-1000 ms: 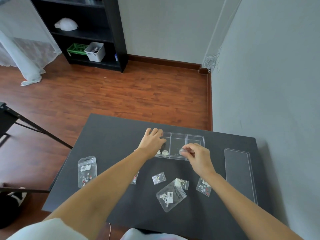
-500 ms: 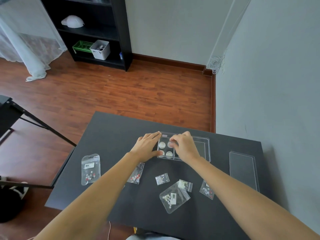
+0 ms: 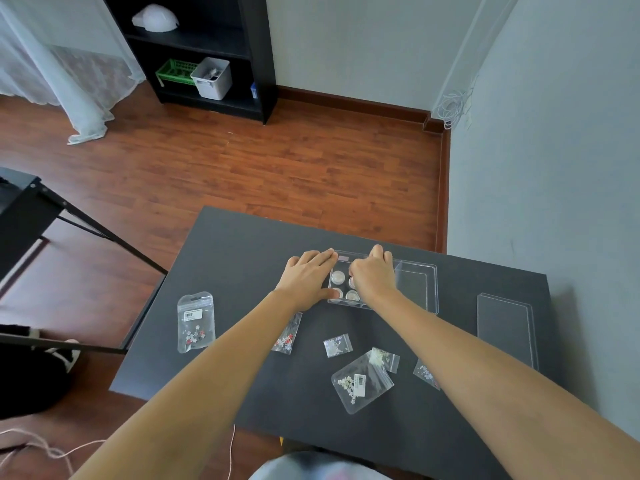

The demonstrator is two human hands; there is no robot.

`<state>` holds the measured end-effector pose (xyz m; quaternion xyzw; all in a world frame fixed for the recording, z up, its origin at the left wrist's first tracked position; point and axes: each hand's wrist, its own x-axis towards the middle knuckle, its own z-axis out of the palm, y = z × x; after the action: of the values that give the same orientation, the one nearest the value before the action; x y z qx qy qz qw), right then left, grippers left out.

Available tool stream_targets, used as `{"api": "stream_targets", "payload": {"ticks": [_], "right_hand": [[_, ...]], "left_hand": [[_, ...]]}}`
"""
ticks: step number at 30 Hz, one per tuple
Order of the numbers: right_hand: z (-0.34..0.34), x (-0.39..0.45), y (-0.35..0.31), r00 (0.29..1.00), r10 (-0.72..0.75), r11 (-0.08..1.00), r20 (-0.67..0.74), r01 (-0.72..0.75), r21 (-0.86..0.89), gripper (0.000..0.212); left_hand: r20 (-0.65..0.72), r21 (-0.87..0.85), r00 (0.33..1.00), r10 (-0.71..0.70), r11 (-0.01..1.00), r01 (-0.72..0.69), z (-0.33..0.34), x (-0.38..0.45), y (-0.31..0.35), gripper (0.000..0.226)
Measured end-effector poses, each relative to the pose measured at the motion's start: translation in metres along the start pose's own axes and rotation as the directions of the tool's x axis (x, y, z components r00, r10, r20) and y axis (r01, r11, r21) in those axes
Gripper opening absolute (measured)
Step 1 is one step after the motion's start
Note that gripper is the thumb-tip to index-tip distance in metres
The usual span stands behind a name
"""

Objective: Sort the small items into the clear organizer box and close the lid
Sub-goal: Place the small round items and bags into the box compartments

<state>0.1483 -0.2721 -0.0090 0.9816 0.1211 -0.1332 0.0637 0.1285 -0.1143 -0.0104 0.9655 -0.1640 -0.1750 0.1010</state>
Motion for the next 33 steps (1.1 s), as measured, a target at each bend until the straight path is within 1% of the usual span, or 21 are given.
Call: {"api": "stream_targets", "payload": {"ticks": [3,5,7,9,11,13,14,16,18,19,20,21,22,24,25,26,28,31,33], "right_hand": [[0.003,-0.004,-0.001,1.000,-0.013,1.000,0.006,0.013,0.016,0.012],[0.005,-0.008,0.001,0.999,-0.037,0.998,-0.014,0.037,0.051,0.017],[0.008,-0.017,0.006,0.993,-0.065,0.984,-0.096,0.080,0.157,0.028],[0.007,-0.031,0.014,0.971,-0.071,0.946,-0.227,0.137,0.292,0.038],[0.004,-0.050,0.025,0.939,-0.057,0.909,-0.340,0.189,0.370,0.037],[0.006,-0.073,0.037,0.916,-0.055,0.883,-0.398,0.230,0.409,0.029],[0.010,-0.085,0.044,0.917,-0.053,0.870,-0.396,0.237,0.432,0.025],[0.022,-0.111,0.057,0.936,-0.045,0.852,-0.348,0.218,0.476,0.017],[0.039,-0.132,0.066,0.968,-0.035,0.855,-0.249,0.158,0.494,0.015],[0.048,-0.141,0.068,0.982,-0.028,0.866,-0.185,0.116,0.486,0.016],[0.056,-0.148,0.068,0.992,-0.023,0.880,-0.121,0.078,0.469,0.018],[0.062,-0.153,0.067,0.998,-0.020,0.890,-0.063,0.046,0.454,0.022],[0.067,-0.157,0.066,1.000,-0.019,0.895,-0.013,0.023,0.445,0.028],[0.074,-0.161,0.062,0.999,-0.020,0.901,0.039,0.001,0.434,0.037],[0.075,-0.161,0.060,0.999,-0.014,0.905,0.039,-0.005,0.426,0.039],[0.076,-0.161,0.058,0.999,-0.002,0.908,0.032,-0.011,0.419,0.039],[0.077,-0.160,0.055,1.000,0.020,0.915,0.014,-0.024,0.403,0.037],[0.075,-0.157,0.050,0.999,0.044,0.919,0.026,-0.050,0.391,0.030],[0.072,-0.155,0.047,0.996,0.077,0.905,0.049,-0.090,0.416,0.022]], "left_hand": [[0.007,-0.003,1.000,-0.008,1.000,0.008,0.000,-0.001,0.000,0.083],[0.009,-0.002,1.000,-0.012,1.000,0.012,-0.001,-0.001,0.001,0.083],[0.012,-0.008,1.000,-0.014,1.000,0.014,-0.002,0.000,0.002,0.083],[0.017,-0.039,1.000,-0.025,0.999,0.025,-0.003,0.000,0.004,0.083],[0.031,-0.092,0.999,-0.044,0.995,0.047,-0.004,-0.002,0.005,0.082],[0.017,-0.159,0.998,-0.063,0.985,0.065,-0.004,-0.006,0.007,0.080],[-0.025,-0.196,0.998,-0.064,0.979,0.058,-0.003,-0.010,0.009,0.077],[-0.199,-0.274,0.978,-0.056,0.962,-0.001,0.002,-0.022,0.017,0.065],[-0.390,-0.311,0.920,-0.043,0.946,-0.088,0.012,-0.040,0.028,0.043],[-0.434,-0.302,0.901,-0.025,0.946,-0.119,0.019,-0.048,0.033,0.032],[-0.429,-0.290,0.903,0.002,0.947,-0.140,0.027,-0.056,0.037,0.025],[-0.381,-0.285,0.924,0.028,0.947,-0.146,0.036,-0.062,0.040,0.021],[-0.298,-0.286,0.954,0.039,0.950,-0.128,0.045,-0.068,0.043,0.022],[-0.122,-0.275,0.993,0.006,0.961,-0.040,0.060,-0.075,0.047,0.032],[-0.067,-0.255,0.998,-0.015,0.967,-0.002,0.066,-0.077,0.047,0.038],[-0.038,-0.232,0.999,-0.029,0.973,0.020,0.070,-0.078,0.047,0.043],[-0.026,-0.215,0.999,-0.042,0.976,0.036,0.075,-0.079,0.048,0.047],[0.002,-0.268,0.997,-0.074,0.961,0.071,0.075,-0.077,0.051,0.047],[0.028,-0.314,0.994,-0.103,0.943,0.107,0.073,-0.075,0.051,0.047]]}}
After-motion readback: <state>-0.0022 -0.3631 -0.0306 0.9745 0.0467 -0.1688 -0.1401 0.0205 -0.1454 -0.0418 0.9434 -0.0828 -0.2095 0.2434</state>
